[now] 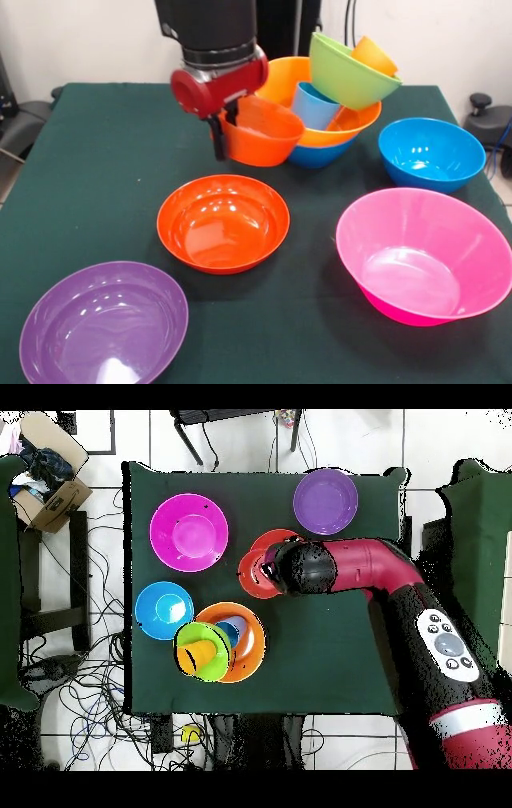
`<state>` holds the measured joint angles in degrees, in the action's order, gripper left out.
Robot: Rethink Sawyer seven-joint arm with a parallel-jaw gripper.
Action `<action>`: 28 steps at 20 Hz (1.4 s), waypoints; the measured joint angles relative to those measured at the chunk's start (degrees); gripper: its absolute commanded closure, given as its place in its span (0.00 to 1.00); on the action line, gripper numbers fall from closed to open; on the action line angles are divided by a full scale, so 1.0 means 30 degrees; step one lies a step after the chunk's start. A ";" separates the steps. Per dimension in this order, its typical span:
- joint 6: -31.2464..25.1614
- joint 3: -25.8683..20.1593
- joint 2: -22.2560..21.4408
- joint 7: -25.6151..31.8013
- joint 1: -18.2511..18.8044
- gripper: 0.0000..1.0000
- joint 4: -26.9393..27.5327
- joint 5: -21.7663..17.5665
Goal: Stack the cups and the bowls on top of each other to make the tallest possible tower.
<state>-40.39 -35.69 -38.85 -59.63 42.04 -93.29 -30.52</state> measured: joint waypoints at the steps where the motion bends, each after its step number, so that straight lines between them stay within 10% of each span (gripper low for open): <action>1: -0.0123 0.0000 -0.0108 0.0000 0.0071 1.00 -0.0014 0.0000; 28: -0.2732 -0.1307 -0.3051 0.0000 0.1789 1.00 -0.4511 0.1989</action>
<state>-48.59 -39.62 -48.00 -59.63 47.41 -106.82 -24.56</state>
